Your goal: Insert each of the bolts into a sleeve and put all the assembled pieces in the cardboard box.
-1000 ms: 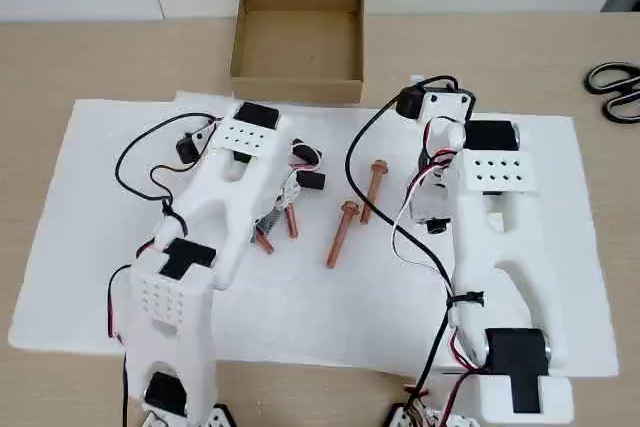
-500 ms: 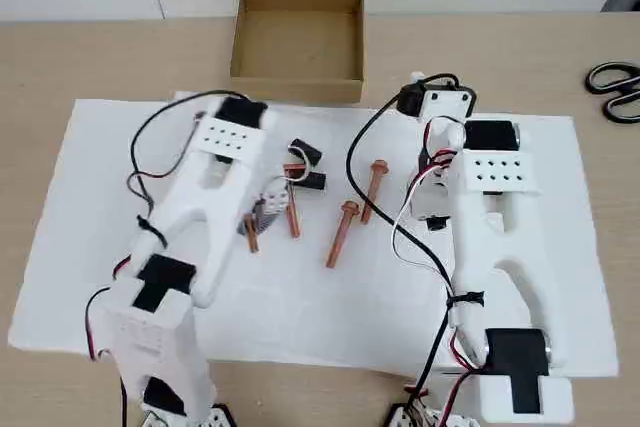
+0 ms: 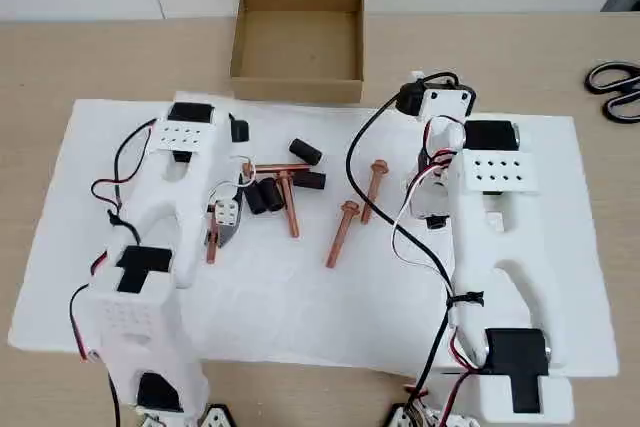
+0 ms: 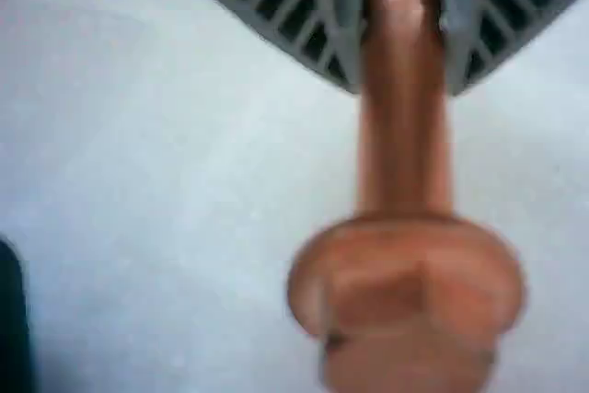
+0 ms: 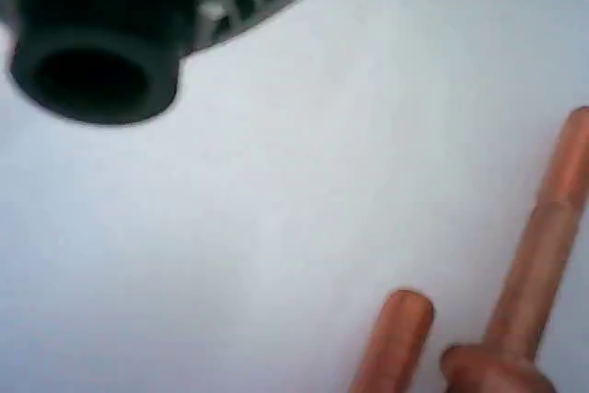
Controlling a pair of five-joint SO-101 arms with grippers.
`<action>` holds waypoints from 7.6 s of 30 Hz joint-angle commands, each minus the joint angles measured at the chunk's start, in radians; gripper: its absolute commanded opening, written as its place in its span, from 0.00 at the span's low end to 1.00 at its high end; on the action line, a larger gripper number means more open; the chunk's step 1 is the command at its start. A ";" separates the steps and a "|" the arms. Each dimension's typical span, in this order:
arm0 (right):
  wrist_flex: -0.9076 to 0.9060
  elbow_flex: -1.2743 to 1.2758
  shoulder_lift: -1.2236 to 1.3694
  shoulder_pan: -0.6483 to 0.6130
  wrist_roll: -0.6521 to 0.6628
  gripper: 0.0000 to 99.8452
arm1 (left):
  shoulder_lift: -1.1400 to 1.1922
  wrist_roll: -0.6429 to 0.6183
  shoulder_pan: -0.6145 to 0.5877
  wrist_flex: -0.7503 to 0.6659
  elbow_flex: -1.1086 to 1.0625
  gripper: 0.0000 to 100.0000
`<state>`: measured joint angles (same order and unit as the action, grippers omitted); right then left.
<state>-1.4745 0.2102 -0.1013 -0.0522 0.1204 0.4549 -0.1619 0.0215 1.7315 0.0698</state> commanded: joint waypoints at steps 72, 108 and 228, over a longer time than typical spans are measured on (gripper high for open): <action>0.028 -0.011 -0.045 -0.031 -0.003 0.00 | 0.117 0.002 -0.026 -0.058 0.206 0.18; 0.044 0.018 -0.045 -0.033 -0.003 0.00 | 0.115 -0.003 -0.023 -0.160 0.097 0.01; 0.687 1.332 -1.698 -0.458 -0.420 0.00 | -0.974 -0.292 0.543 -0.744 -0.427 0.01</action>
<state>-0.8193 1.5482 -1.7891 -0.5017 -0.2954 -0.4718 -0.4641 0.5616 1.0150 -0.3537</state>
